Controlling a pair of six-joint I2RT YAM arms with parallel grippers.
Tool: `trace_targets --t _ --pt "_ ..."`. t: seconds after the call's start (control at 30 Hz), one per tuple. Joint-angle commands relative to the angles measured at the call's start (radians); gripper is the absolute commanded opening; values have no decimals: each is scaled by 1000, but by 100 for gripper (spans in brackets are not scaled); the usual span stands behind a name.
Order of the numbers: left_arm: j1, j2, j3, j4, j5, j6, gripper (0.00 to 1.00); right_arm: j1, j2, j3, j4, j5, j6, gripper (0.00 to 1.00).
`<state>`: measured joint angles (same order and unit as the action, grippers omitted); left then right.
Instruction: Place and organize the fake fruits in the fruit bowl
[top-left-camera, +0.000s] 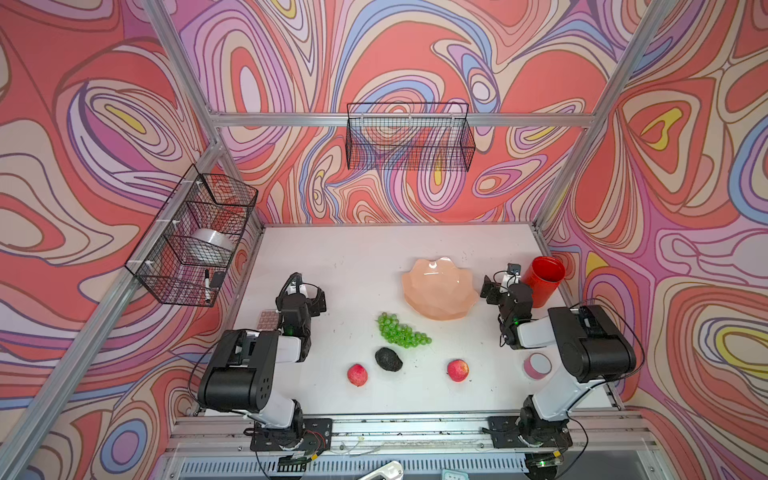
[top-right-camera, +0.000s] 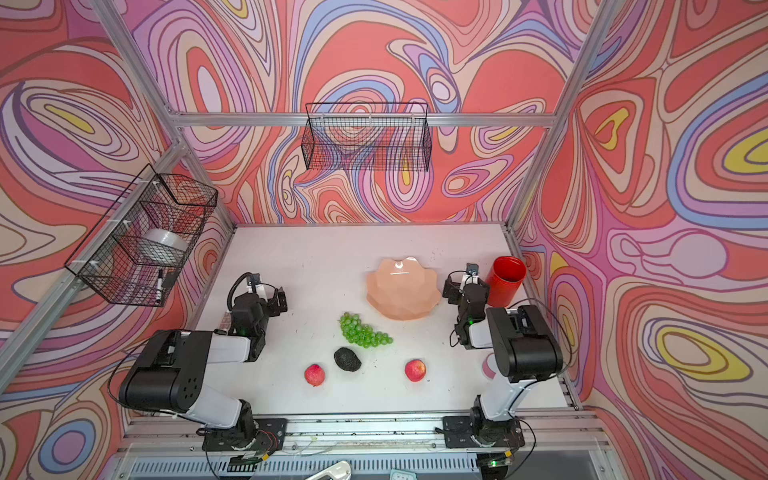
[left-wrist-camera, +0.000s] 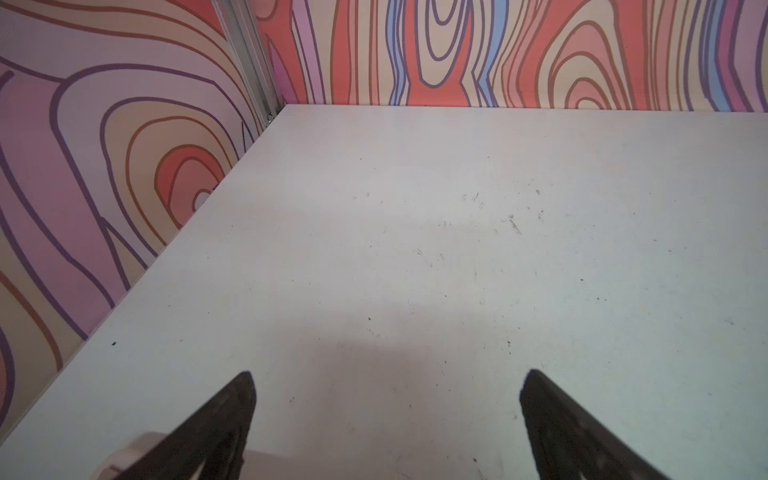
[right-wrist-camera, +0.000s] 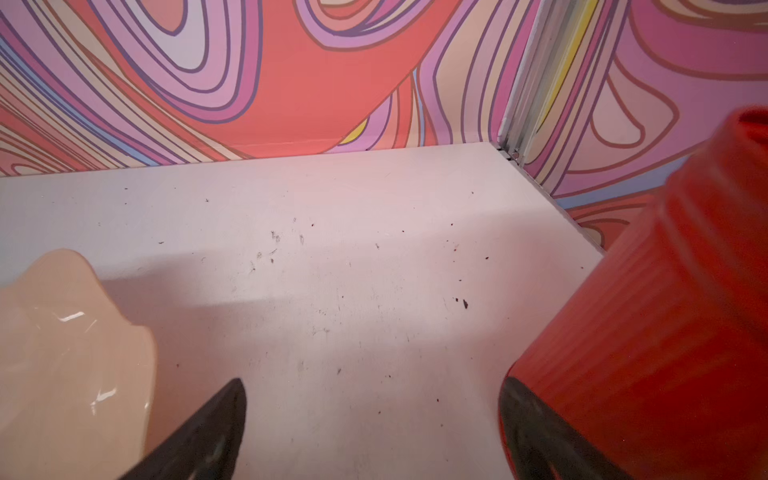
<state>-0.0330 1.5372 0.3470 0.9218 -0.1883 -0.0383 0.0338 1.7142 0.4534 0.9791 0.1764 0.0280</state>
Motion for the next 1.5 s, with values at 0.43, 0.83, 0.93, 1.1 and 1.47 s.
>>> trace_targets --t 0.43,0.83,0.93,1.1,1.47 --pt "-2 6 15 -3 -10 -3 100 -3 1 7 3 8 7 98" --pt "-2 5 11 4 -18 -8 100 -3 -2 -1 18 12 1 98" --pt "-2 -2 2 20 -23 -9 100 -3 -16 -12 31 25 8 99" --pt "-36 -257 125 -388 -241 -77 100 -3 -228 254 -569 148 105 98" --pt "-36 -531 333 -804 -112 -402 100 36 -443 557 -1369 -69 404 96"
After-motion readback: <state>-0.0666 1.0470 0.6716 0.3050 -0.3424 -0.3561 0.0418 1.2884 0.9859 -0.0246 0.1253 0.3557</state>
